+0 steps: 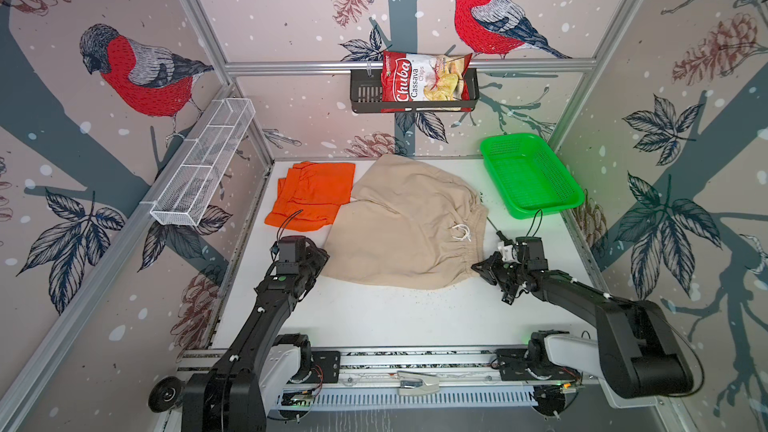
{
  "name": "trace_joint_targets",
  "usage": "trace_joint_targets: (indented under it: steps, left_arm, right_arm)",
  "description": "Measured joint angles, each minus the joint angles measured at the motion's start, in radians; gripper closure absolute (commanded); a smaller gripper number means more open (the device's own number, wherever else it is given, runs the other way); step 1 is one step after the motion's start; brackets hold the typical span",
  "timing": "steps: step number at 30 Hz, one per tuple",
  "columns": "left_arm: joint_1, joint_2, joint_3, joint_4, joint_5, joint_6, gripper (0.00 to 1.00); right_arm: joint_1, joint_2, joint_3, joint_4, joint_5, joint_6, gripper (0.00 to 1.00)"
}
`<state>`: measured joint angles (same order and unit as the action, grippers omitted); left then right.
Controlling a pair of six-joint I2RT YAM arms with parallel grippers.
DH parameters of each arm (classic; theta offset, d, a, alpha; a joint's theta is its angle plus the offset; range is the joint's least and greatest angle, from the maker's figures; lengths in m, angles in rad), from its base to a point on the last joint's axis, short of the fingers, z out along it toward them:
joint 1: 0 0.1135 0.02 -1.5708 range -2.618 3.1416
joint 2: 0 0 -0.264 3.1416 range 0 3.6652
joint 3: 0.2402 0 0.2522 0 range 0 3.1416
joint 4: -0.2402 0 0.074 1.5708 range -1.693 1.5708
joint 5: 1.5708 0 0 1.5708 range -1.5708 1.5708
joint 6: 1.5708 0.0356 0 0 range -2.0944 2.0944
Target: Fold and stack the shorts
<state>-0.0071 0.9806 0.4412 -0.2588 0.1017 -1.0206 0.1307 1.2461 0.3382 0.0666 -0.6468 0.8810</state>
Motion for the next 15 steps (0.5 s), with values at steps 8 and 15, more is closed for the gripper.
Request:
trace_joint_targets:
  steps: [8,15]
  left_arm:
    - [0.004,0.097,0.017,-0.022,-0.02,0.008,0.47]
    - [0.004,0.134,0.016,-0.02,-0.027,0.024,0.54]
  right_arm:
    - [0.0,0.0,0.002,-0.016,0.0,-0.015,0.89]
    - [0.0,0.0,0.005,-0.022,0.0,-0.018,0.89]
